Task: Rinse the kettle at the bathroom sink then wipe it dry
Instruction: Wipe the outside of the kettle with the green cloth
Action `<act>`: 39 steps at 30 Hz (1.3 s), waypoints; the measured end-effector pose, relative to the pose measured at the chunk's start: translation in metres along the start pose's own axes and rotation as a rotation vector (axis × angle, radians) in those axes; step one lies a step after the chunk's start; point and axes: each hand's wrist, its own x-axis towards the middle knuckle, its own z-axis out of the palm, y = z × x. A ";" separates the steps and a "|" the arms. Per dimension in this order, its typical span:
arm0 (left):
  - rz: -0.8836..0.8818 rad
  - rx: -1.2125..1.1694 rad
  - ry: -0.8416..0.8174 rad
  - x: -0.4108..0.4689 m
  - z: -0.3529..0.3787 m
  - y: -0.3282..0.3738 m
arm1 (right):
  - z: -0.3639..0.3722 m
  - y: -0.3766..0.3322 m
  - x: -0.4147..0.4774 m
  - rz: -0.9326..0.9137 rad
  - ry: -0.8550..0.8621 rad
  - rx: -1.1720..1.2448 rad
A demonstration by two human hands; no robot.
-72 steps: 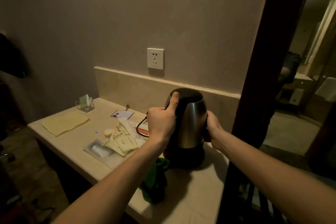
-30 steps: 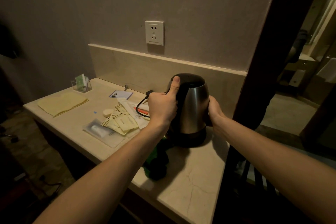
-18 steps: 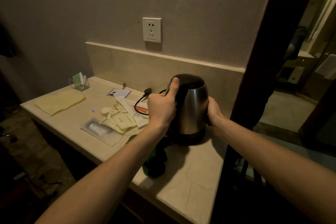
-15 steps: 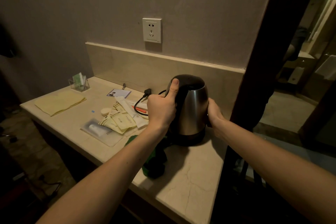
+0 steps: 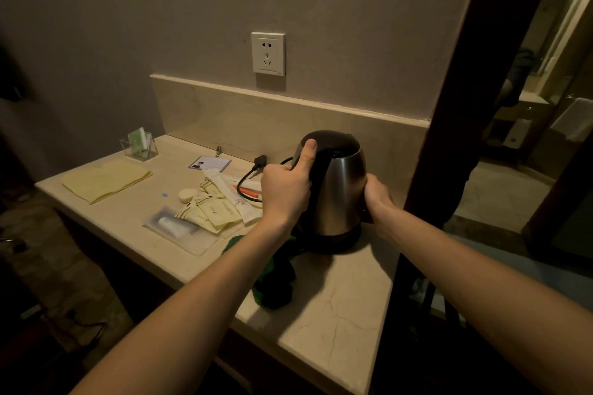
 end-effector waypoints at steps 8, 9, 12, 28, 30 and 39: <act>0.017 0.068 -0.056 0.017 -0.015 -0.001 | -0.013 0.010 -0.025 -0.209 0.173 -0.241; 0.023 0.083 -0.069 0.020 -0.018 -0.002 | -0.014 0.010 -0.031 -0.254 0.174 -0.261; 0.026 0.112 -0.136 0.030 -0.025 -0.005 | -0.014 0.004 -0.055 -0.398 0.131 -0.289; -0.050 0.237 -0.343 0.037 -0.046 0.001 | 0.085 0.004 -0.109 -0.650 -0.563 -1.142; -0.047 0.243 -0.335 0.036 -0.045 0.001 | 0.092 0.006 -0.107 -0.663 -0.520 -1.201; -0.048 0.226 -0.348 0.037 -0.047 0.002 | 0.106 0.014 -0.096 -0.618 -0.529 -1.283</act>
